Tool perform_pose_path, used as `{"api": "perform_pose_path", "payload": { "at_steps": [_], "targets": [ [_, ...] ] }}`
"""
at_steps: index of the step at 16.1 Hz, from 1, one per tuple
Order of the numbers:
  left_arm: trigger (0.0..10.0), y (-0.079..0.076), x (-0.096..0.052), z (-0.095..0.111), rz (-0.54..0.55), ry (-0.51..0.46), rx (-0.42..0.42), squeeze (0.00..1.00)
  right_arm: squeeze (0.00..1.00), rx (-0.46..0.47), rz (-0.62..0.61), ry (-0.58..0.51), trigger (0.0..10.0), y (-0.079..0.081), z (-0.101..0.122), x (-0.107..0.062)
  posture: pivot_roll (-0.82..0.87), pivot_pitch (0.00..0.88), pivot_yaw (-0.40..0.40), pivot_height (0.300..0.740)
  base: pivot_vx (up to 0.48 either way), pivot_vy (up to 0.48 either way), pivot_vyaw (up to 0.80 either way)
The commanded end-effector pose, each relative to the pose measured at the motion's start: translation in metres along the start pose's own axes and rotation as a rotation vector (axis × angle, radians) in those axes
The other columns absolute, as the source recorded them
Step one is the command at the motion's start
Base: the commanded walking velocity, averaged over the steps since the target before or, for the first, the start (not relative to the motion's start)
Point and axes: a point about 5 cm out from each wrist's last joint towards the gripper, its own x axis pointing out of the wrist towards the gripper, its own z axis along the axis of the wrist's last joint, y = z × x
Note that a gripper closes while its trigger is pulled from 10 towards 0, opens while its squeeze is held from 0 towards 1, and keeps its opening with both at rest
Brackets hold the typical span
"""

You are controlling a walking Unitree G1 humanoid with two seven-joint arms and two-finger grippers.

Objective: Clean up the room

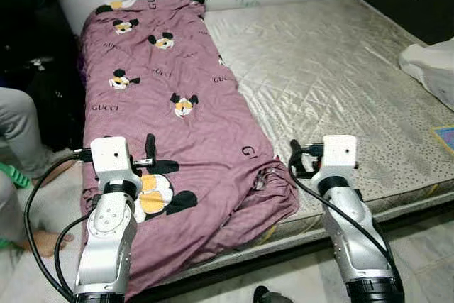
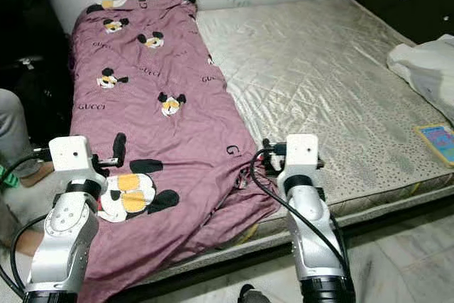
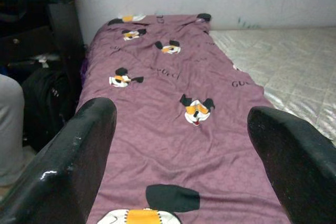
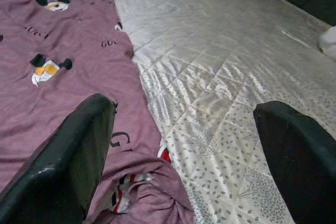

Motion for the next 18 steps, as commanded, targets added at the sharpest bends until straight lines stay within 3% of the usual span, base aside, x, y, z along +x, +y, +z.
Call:
{"api": "perform_pose_path", "payload": {
  "at_steps": [1, 8, 16, 18],
  "targets": [
    [10.0, 0.0021, -0.0021, -0.0004, 0.014, 0.008, 0.005, 0.00, 0.00, 0.004, 0.010, 0.012, 10.0, -0.0002, -0.0020, -0.0021, 0.00, 0.156, -0.001, 0.682, 0.000, 0.000, 0.00],
    [10.0, 0.0019, -0.0004, 0.0037, 0.051, -0.010, 0.004, 0.00, 0.00, 0.004, 0.034, 0.015, 10.0, 0.0026, -0.0035, -0.0025, 0.00, 0.160, -0.003, 0.607, 0.000, 0.000, 0.00],
    [10.0, 0.0038, 0.0017, 0.0052, 0.079, -0.017, 0.017, 0.00, 0.00, -0.041, 0.065, 0.011, 10.0, 0.0044, -0.0011, 0.0043, 0.00, 0.156, -0.008, 0.607, 0.000, 0.000, 0.00],
    [10.0, 0.0037, 0.0021, 0.0058, 0.077, -0.018, 0.015, 0.00, 0.00, -0.050, 0.098, 0.007, 10.0, 0.0090, -0.0010, 0.0045, 0.00, 0.155, -0.010, 0.607, 0.000, 0.000, 0.63]
  ]
}}
